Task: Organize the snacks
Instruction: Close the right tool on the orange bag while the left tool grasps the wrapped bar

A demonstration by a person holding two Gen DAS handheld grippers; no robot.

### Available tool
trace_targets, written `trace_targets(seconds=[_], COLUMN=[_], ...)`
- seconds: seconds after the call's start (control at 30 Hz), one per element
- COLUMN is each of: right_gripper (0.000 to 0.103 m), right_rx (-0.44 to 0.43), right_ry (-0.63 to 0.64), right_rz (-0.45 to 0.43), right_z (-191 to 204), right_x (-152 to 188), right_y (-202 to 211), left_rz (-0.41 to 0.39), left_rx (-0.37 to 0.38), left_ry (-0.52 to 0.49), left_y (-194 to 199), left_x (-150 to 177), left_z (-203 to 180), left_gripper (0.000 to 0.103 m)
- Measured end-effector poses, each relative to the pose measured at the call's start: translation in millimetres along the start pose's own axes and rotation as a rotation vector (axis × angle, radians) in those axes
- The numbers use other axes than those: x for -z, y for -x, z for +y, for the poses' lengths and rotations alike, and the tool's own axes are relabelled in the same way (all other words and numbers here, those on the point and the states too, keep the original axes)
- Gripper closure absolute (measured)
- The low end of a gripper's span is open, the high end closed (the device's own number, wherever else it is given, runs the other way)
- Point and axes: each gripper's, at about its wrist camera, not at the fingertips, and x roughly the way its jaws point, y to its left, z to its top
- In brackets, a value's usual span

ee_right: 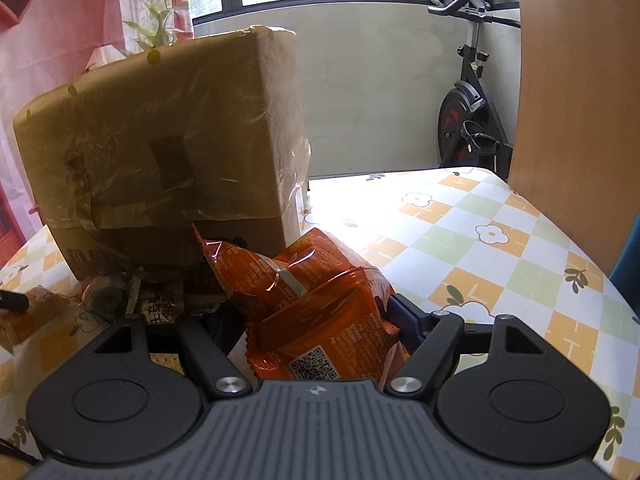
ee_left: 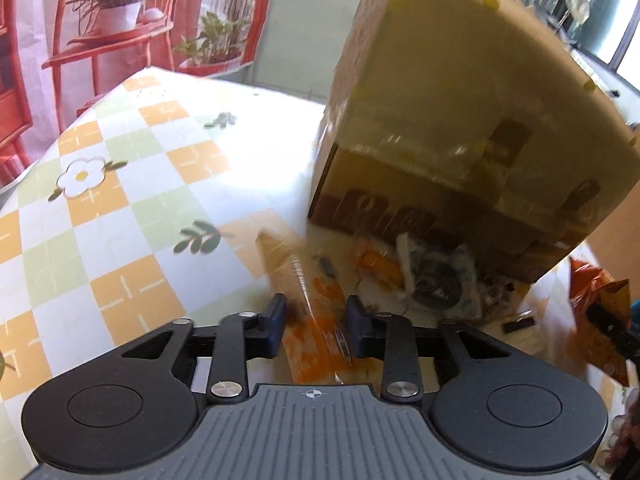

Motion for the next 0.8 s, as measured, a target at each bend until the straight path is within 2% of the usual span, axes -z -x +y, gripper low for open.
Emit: trace_targets(seconds=[0.1, 0.27, 0.47, 0.57, 0.8], right_gripper=[0.027, 0.027, 0.027, 0.027, 0.027], right_rx=[-0.003, -0.008, -0.004, -0.003, -0.006], right_ry=[0.004, 0.012, 0.007, 0.005, -0.034], right_rz=[0.007, 0.016, 0.011, 0.007, -0.013], right_z=[2.5, 6.4, 6.1, 6.0, 1.6], right_x=[0.9, 4.0, 3.5, 2.8, -1.5], right_y=[1.1, 2.3, 4.6, 6.5, 15.5], left_rz=[0.021, 0.028, 0.065, 0.050, -0.034], left_rx=[0.001, -0.016, -0.061, -0.046, 0.010], left_ry=[0.003, -0.029, -0.100, -0.095, -0.042], left_y=[-5.0, -11.6, -29.3, -25.4, -2.0], left_x=[0.3, -3.1, 4.4, 7.2, 2.3], left_z=[2.5, -2.3, -13.5, -10.9, -0.6], left_gripper=[0.075, 0.051, 0.052, 0.060, 0.061])
